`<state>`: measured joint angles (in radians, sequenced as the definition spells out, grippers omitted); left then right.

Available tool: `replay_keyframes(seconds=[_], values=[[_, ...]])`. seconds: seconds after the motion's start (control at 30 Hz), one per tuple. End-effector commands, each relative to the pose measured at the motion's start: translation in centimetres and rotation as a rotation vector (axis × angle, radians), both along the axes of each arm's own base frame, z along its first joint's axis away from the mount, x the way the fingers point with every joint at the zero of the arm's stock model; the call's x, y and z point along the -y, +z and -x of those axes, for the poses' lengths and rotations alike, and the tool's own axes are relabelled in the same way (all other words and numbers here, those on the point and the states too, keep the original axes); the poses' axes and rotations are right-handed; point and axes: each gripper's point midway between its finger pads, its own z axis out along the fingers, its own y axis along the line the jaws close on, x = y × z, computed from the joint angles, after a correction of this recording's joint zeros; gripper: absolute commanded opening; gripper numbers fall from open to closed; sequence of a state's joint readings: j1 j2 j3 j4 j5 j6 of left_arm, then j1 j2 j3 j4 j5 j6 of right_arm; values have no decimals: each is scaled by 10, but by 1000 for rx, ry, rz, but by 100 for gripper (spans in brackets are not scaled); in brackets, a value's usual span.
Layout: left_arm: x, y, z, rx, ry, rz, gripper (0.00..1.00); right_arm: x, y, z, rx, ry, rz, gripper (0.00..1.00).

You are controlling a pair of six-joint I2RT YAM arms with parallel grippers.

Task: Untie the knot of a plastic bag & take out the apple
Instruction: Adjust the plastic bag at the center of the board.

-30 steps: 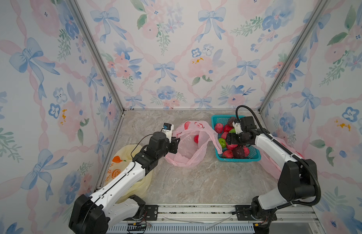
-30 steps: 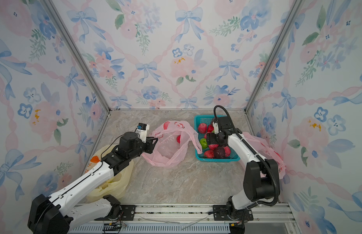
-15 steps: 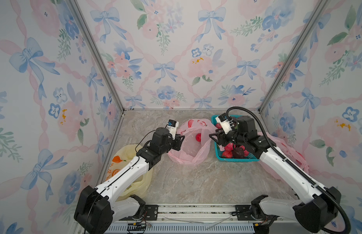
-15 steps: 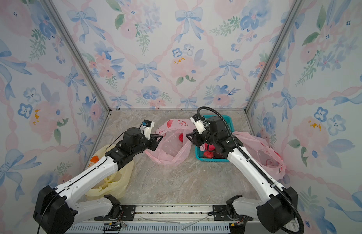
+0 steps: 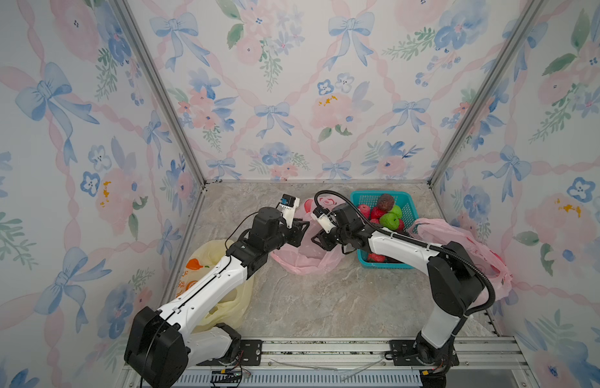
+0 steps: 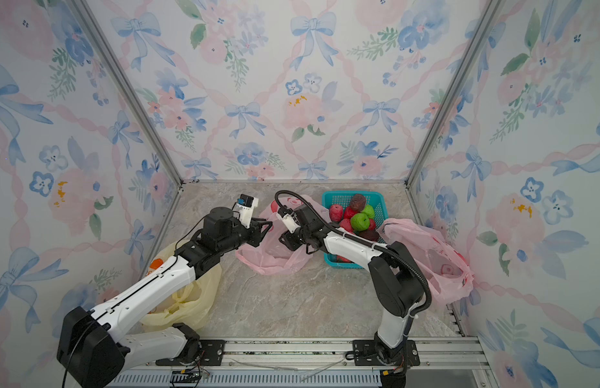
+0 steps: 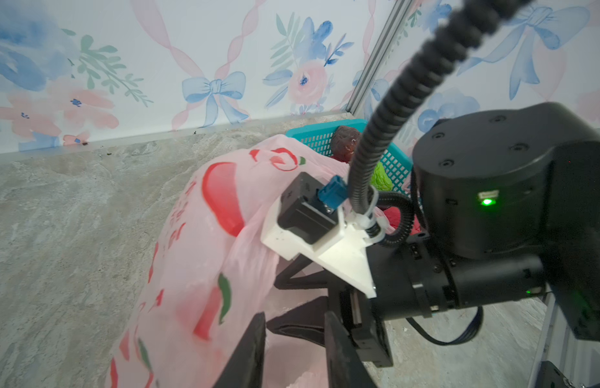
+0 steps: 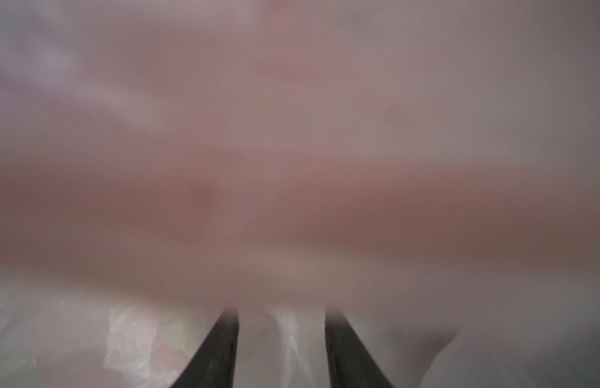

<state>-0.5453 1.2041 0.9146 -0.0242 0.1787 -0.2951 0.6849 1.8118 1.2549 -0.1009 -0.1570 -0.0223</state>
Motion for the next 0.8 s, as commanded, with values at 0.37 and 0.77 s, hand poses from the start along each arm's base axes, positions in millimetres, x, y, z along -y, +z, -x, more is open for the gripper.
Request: replay_keyframes(seconds=[0.37, 0.77], values=[[-8, 0, 0, 16, 32, -37, 37, 51, -26, -63, 66, -397, 152, 47], [-73, -42, -42, -55, 308, -6, 60, 109, -49, -58, -109, -520, 191, 52]])
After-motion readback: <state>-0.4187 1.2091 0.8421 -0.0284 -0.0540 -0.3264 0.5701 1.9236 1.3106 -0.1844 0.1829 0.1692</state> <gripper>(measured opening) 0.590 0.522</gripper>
